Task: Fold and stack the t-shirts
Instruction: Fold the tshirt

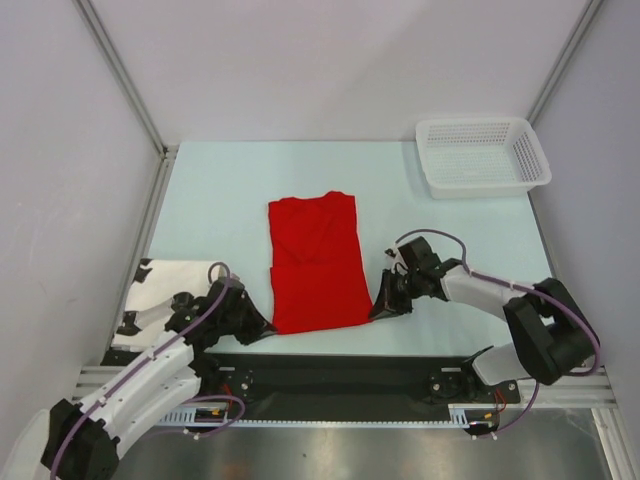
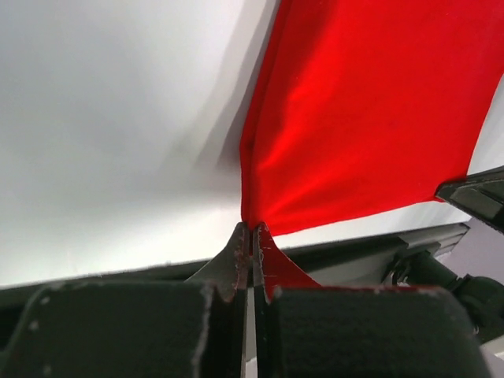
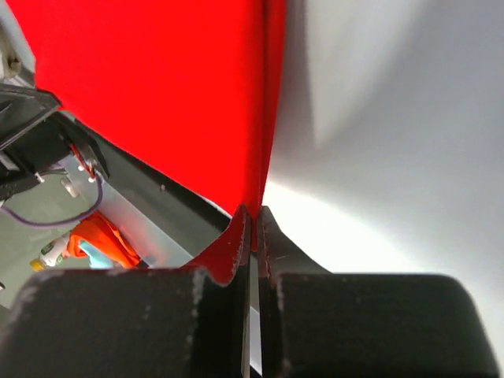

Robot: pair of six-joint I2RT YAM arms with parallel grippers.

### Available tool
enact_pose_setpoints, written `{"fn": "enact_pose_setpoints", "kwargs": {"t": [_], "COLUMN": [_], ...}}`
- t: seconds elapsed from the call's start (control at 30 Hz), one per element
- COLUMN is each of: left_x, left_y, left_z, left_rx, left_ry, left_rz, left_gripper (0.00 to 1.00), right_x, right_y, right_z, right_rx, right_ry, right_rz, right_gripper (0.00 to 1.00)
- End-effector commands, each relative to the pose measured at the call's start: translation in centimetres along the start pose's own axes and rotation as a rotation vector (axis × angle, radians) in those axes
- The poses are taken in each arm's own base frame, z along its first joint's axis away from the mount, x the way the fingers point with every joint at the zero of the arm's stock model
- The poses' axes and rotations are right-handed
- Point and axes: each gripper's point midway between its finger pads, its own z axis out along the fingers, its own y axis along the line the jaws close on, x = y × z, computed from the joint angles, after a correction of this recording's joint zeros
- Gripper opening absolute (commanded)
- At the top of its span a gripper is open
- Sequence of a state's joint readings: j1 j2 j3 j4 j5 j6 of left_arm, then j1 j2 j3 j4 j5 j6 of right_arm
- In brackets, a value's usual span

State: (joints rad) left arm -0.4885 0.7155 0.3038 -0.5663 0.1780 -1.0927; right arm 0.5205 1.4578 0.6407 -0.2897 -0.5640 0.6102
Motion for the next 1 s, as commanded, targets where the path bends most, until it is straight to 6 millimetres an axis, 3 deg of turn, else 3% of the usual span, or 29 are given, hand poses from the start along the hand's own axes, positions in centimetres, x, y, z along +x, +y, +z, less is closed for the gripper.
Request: {"fn": "enact_pose_setpoints", "kwargs": {"t": [0.0, 0.07, 0.1, 0.17, 0.2, 0.27, 0.3, 0.37, 0.4, 0.43, 0.47, 0.5, 0.53, 0.6, 0.63, 0.67, 0.73, 0.77, 0.87, 0.97], "left_x": [0.9, 0.4, -0.5, -1.8, -3.0, -4.8, -6.3, -9.5, -11.3, -13.3, -14.2, -15.7, -16.9, -19.4, -20.4, -21.3, -23.3, -23.9, -26.1, -27.2], "left_y": [1.2, 0.7, -1.0, -2.2, -4.4, -5.5, -7.6, -8.9, -10.7, -10.9, -11.4, -13.0, -13.3, -15.2, -15.6, -16.3, -17.4, -17.7, -18.8, -19.1], "left_z": [-0.6, -1.4, -2.5, -3.2, -4.5, -4.7, -5.8, -5.8, -6.6, -6.8, -5.4, -5.9, -5.4, -4.2, -3.8, -3.6, -2.3, -1.8, -0.7, 0.9], "left_rx": [-0.055, -0.057, -0.023, -0.038, 0.001, -0.039, -0.008, -0.005, 0.034, 0.037, 0.032, 0.062, 0.057, 0.079, 0.085, 0.098, 0.119, 0.123, 0.147, 0.157], "left_ry": [-0.004, -0.024, -0.053, -0.095, -0.127, -0.142, -0.173, -0.207, -0.246, -0.275, -0.233, -0.241, -0.232, -0.219, -0.219, -0.221, -0.196, -0.186, -0.187, -0.155], "left_rz": [-0.067, -0.049, -0.015, 0.012, 0.058, 0.071, 0.113, 0.11, 0.119, 0.099, 0.119, 0.129, 0.122, 0.158, 0.161, 0.173, 0.17, 0.17, 0.16, 0.157], "left_gripper": [0.0, 0.0, 0.0, 0.0, 0.0, 0.0, 0.0, 0.0, 0.0, 0.0, 0.0, 0.0, 0.0, 0.0, 0.0, 0.0, 0.0, 0.01, 0.0, 0.0], "right_x": [1.0, -0.1, -0.6, -1.8, -4.0, -5.6, -8.1, -10.7, -11.7, -14.3, -15.5, -16.3, -18.5, -20.6, -21.5, -23.3, -24.8, -26.3, -28.3, -29.4], "right_y": [-0.1, 1.2, 1.7, 2.6, 4.4, 5.4, 7.4, 8.3, 7.9, 9.7, 10.2, 9.3, 11.2, 11.2, 10.2, 11.2, 10.2, 11.1, 10.6, 9.7], "right_z": [-1.4, -2.3, -2.6, -3.2, -4.3, -5.1, -6.0, -7.0, -6.2, -7.4, -7.5, -5.9, -6.9, -6.3, -4.6, -5.4, -3.9, -4.6, -3.8, -3.0], "right_rx": [0.023, 0.01, 0.008, 0.008, -0.013, -0.019, -0.047, -0.054, -0.041, -0.072, -0.081, -0.065, -0.093, -0.091, -0.077, -0.1, -0.095, -0.113, -0.13, -0.126], "right_ry": [-0.015, -0.046, -0.056, -0.063, -0.109, -0.119, -0.155, -0.186, -0.158, -0.206, -0.209, -0.161, -0.205, -0.204, -0.173, -0.205, -0.183, -0.215, -0.209, -0.198], "right_rz": [0.019, -0.013, -0.023, -0.034, -0.069, -0.074, -0.098, -0.109, -0.09, -0.126, -0.13, -0.099, -0.147, -0.145, -0.119, -0.127, -0.098, -0.112, -0.081, -0.059], "right_gripper": [0.0, 0.0, 0.0, 0.0, 0.0, 0.0, 0.0, 0.0, 0.0, 0.0, 0.0, 0.0, 0.0, 0.0, 0.0, 0.0, 0.0, 0.0, 0.0, 0.0]}}
